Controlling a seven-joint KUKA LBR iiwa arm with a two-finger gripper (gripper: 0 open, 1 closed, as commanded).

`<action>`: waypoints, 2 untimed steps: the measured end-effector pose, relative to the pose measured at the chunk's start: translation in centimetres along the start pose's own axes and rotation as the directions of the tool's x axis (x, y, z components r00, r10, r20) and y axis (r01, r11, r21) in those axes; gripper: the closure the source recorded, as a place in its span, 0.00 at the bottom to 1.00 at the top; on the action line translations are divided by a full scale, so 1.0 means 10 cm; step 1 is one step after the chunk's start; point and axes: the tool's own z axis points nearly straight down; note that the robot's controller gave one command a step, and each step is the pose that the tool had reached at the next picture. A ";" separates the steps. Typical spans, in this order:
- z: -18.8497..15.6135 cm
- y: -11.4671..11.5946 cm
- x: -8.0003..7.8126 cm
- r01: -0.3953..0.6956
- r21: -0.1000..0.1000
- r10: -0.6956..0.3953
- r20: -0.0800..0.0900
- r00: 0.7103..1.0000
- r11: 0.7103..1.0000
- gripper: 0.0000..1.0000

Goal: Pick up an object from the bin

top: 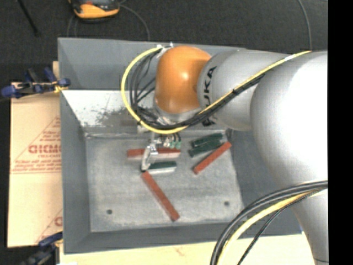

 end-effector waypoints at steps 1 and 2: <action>0.09 -0.08 0.02 0.296 0.006 -0.296 0.020 0.955 0.955 1.00; 0.09 -0.08 0.02 0.295 0.006 -0.295 0.020 0.955 0.956 1.00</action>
Offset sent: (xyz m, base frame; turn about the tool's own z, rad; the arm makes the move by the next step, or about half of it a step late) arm 0.0000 0.0000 0.0000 0.0000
